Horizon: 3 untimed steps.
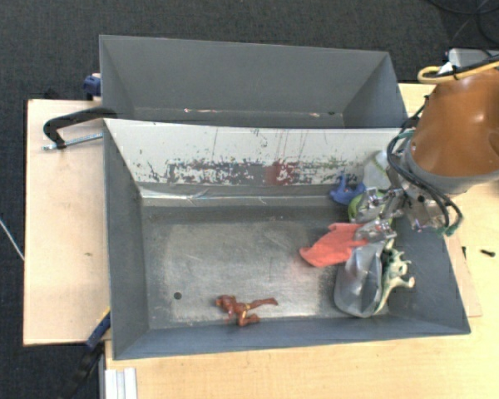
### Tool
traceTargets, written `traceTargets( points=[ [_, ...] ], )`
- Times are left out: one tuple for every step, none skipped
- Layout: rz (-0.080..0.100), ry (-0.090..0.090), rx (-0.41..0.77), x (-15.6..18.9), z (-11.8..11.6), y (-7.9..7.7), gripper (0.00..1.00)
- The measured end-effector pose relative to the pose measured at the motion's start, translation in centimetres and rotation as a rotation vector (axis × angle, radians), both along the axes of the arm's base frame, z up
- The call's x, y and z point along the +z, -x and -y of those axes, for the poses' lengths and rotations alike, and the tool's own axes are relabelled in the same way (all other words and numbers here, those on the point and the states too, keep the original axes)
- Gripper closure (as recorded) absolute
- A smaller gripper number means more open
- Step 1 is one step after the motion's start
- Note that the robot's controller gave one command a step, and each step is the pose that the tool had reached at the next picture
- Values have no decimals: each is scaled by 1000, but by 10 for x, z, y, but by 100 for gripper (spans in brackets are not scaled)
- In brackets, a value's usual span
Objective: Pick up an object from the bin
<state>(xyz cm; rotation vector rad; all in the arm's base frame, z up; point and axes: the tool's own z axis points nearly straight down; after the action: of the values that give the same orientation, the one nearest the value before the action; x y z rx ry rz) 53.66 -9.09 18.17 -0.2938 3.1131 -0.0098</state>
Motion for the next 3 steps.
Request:
traceTargets(
  points=[
    [12,-19,-95,-106,17,-14,100],
    [12,-19,-95,-106,17,-14,100],
    [-10,-13,-78,-69,19,-10,100]
  ],
)
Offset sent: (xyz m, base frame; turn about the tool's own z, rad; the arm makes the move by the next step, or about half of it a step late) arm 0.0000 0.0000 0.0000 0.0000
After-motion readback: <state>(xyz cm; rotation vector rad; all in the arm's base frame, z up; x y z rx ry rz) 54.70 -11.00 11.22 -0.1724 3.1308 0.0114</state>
